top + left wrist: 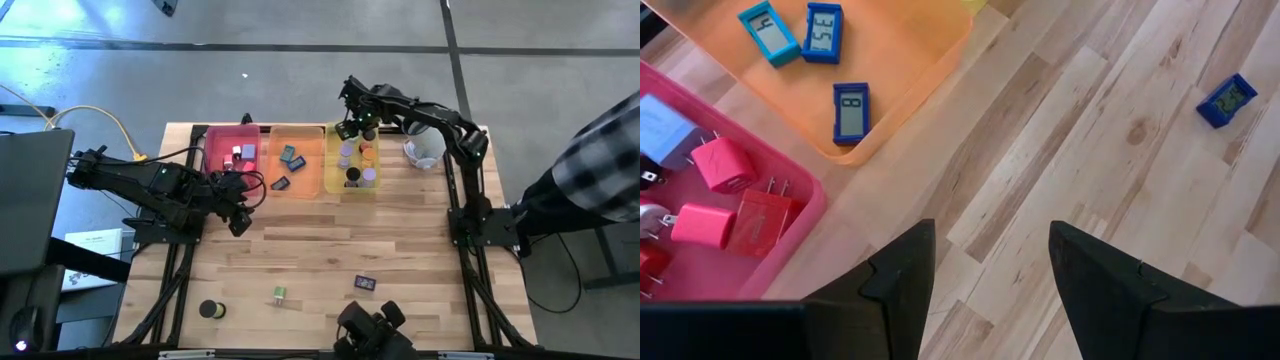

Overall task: Pick & Place Office items
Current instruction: Put the light green hourglass into the yellow bin

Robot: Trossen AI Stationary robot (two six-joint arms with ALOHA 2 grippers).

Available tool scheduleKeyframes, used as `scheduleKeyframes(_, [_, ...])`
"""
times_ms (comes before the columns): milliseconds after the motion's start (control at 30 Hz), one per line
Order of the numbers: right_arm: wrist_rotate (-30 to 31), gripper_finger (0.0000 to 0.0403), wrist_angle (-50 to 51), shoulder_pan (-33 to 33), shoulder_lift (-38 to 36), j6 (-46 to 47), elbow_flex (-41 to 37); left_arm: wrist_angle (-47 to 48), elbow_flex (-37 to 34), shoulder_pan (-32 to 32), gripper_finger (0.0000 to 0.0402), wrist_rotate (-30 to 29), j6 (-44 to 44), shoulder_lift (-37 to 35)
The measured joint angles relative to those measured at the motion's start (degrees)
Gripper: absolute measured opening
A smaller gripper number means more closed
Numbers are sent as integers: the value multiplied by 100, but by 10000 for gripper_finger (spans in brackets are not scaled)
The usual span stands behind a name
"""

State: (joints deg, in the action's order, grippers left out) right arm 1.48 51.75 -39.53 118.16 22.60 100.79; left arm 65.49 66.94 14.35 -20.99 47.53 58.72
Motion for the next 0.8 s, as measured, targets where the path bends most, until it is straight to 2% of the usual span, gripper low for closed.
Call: scheduleKeyframes(800, [-140, 190, 93, 42, 229, -294, -2, 2, 0, 0, 191, -2, -2, -2])
